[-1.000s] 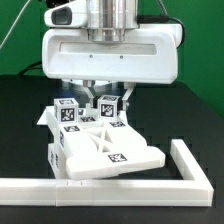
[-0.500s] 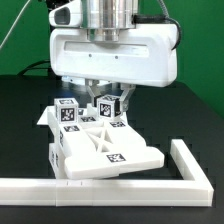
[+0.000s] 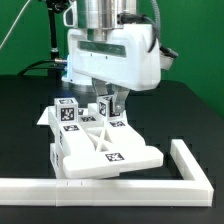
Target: Assemble chair
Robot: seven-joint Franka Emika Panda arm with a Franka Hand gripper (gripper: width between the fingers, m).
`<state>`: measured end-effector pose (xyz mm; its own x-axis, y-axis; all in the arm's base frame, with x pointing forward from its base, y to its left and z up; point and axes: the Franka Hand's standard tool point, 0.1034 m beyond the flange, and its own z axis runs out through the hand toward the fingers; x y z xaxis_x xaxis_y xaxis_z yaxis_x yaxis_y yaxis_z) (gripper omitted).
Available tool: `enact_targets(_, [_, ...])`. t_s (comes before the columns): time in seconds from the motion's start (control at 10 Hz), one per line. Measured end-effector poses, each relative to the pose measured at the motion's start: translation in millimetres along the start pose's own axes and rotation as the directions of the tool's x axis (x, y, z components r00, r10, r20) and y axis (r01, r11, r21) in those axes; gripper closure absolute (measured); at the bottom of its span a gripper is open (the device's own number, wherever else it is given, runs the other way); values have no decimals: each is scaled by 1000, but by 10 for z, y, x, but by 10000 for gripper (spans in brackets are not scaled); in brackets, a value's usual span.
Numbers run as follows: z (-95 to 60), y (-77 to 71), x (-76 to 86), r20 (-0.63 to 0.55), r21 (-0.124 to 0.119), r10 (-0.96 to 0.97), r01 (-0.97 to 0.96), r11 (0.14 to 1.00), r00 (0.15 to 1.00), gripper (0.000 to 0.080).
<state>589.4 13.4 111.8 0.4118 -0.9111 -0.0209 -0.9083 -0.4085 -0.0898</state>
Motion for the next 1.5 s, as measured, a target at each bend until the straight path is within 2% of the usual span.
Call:
enact_targets(0.2, [10, -7, -35, 11, 3, 195, -196, 981, 981, 515])
enact_targets(0.4, [14, -31, -67, 48, 15, 450, -451, 892, 892, 515])
enact_targets(0.6, [15, -39, -82, 55, 13, 512, -513, 858, 857, 515])
enact_targets(0.7, [16, -39, -82, 55, 13, 509, -511, 860, 859, 452])
enact_targets(0.8, [16, -40, -84, 56, 13, 507, -508, 861, 860, 316])
enact_targets(0.9, [17, -40, -85, 56, 13, 507, -508, 861, 860, 316])
enact_targets(1.0, [17, -40, -86, 56, 13, 506, -508, 861, 860, 187])
enact_targets(1.1, [16, -41, -88, 56, 13, 506, -508, 862, 861, 161])
enact_targets(1.2, [-31, -58, -114, 63, 13, 501, -503, 864, 863, 161])
enact_targets(1.3, [-183, -87, -126, 80, 26, 479, -482, 876, 874, 152])
enact_targets(1.4, [-402, -103, -114, 109, 39, 465, -472, 881, 878, 152])
enact_targets(1.5, [-522, -123, -85, 120, 51, 461, -469, 882, 879, 151])
